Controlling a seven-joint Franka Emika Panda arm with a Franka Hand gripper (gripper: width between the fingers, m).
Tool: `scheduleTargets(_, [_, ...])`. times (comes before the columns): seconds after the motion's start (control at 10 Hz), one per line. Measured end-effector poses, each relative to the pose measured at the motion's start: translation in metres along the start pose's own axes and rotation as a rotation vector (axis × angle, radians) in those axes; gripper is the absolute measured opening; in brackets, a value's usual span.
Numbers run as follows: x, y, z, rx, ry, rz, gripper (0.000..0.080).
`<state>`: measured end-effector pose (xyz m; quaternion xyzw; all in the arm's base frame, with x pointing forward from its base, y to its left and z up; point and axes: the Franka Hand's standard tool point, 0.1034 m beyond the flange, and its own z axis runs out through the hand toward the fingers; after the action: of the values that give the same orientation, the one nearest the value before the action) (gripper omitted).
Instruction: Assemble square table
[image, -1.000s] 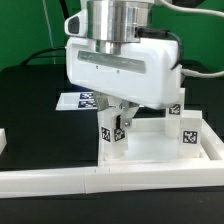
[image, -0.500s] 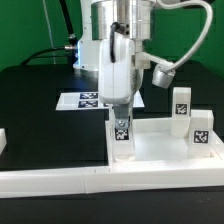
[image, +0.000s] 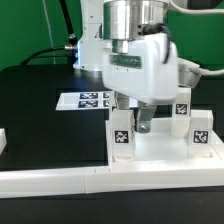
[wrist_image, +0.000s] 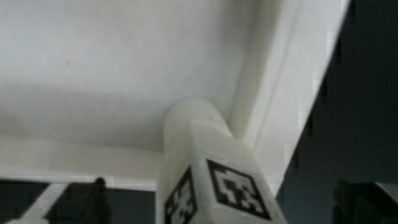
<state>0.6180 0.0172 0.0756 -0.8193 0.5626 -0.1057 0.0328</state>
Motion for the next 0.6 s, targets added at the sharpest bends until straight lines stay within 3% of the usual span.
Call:
scheduleTargets(0.3, [0.001,0.001,0.000,-0.002,0.002,-0.182,0.0648])
scheduleTargets(0.6, [0.013,-0.001,-0.004,-0.014,0.019,-0.723,0.0648])
